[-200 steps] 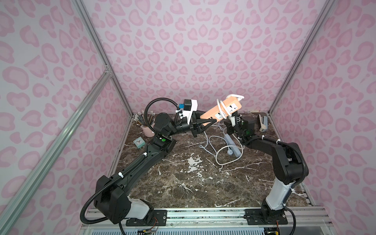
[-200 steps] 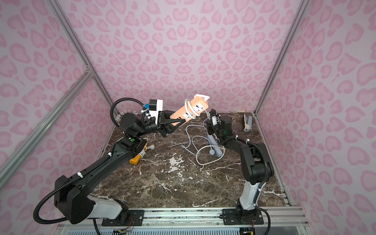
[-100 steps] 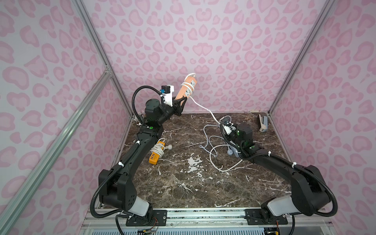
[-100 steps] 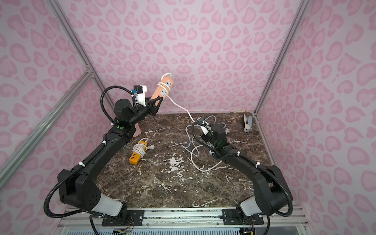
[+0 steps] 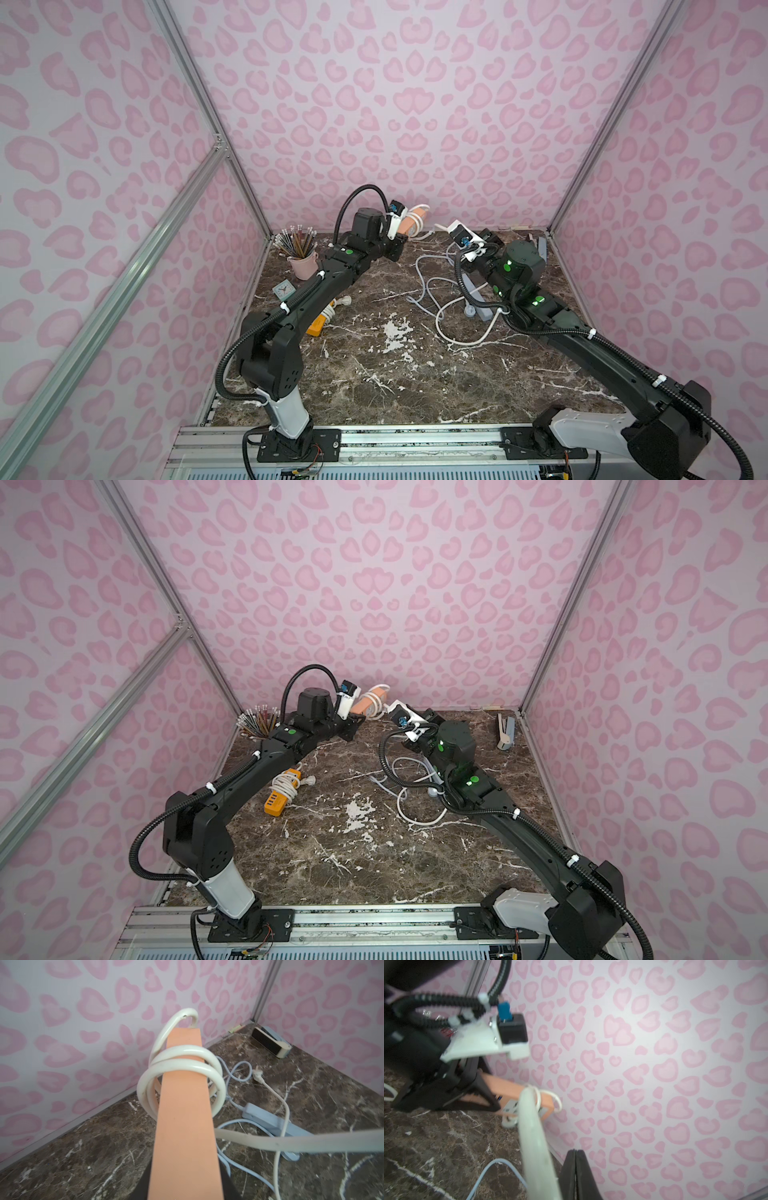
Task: Wrap the cord around the power strip
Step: Wrap the power cord around the power strip.
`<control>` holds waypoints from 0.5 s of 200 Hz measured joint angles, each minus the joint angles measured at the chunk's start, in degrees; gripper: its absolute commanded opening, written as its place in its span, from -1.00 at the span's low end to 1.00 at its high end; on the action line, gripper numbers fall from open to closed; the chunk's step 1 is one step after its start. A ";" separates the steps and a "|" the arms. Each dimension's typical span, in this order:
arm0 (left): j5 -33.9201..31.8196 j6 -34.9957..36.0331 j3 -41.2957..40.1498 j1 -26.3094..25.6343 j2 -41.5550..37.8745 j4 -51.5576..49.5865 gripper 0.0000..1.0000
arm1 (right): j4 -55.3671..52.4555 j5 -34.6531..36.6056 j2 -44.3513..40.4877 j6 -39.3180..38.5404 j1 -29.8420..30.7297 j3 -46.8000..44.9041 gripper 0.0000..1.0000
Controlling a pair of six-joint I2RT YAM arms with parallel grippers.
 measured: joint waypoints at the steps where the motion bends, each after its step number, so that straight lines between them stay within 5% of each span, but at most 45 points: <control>1: 0.24 0.24 0.11 -0.24 0.15 -0.46 -0.95 | -0.04 -0.07 0.07 0.00 -0.07 0.17 -1.00; 46: 11.82 7.04 2.40 -7.02 1.97 -13.62 -0.95 | -5.77 -6.36 7.32 -0.52 -4.96 11.52 -1.00; 100: 36.54 11.50 0.31 -9.14 -3.02 -17.99 -0.95 | -12.48 -17.99 20.13 2.47 -17.40 22.88 -1.00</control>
